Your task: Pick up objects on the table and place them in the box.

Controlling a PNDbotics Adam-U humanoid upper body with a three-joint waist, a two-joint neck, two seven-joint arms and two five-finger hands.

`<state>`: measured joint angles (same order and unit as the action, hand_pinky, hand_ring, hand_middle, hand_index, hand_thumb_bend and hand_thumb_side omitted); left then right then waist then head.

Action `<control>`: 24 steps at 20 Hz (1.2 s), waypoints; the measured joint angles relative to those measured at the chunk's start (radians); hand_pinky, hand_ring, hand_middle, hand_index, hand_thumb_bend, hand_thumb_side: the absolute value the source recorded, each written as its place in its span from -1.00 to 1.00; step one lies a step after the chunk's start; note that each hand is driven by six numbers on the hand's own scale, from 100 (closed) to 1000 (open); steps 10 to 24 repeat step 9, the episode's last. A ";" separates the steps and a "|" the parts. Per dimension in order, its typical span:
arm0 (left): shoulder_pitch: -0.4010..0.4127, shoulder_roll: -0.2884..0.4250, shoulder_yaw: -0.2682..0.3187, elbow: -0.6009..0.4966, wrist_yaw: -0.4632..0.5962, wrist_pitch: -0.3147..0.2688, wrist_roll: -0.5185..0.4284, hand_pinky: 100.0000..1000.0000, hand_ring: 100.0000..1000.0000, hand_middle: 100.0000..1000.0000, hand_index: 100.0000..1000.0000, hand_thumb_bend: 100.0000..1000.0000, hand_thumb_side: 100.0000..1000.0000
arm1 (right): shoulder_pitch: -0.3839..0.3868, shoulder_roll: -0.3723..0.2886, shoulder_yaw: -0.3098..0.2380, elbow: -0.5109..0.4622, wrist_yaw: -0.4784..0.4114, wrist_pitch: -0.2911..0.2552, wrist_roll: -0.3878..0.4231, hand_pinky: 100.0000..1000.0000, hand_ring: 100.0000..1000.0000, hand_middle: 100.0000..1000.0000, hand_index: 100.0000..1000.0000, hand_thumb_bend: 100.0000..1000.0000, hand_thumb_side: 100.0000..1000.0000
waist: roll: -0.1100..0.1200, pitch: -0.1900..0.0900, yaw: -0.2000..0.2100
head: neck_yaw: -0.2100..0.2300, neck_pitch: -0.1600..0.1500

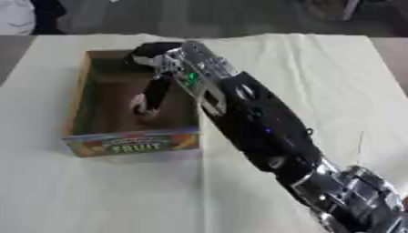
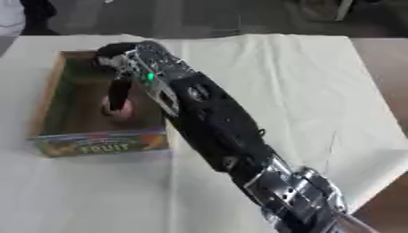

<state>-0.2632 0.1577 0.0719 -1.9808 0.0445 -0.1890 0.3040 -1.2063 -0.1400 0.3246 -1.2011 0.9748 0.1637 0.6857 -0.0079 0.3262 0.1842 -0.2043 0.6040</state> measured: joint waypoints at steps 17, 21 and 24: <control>0.005 0.000 0.000 0.000 0.000 0.001 0.004 0.52 0.06 0.11 0.57 -1.00 -0.03 | 0.076 -0.127 -0.077 -0.375 -0.094 0.149 -0.154 0.49 0.76 0.53 0.73 -0.21 -0.06 | 0.011 -0.010 -0.020 | 0.017 0.000; 0.005 0.000 0.000 0.000 0.000 0.001 0.004 0.52 0.06 0.11 0.57 -1.00 -0.03 | 0.076 -0.127 -0.077 -0.375 -0.094 0.149 -0.154 0.49 0.76 0.53 0.73 -0.21 -0.06 | 0.011 -0.010 -0.020 | 0.017 0.000; 0.005 0.000 0.000 0.000 0.000 0.001 0.004 0.52 0.06 0.11 0.57 -1.00 -0.03 | 0.076 -0.127 -0.077 -0.375 -0.094 0.149 -0.154 0.49 0.76 0.53 0.73 -0.21 -0.06 | 0.011 -0.010 -0.020 | 0.017 0.000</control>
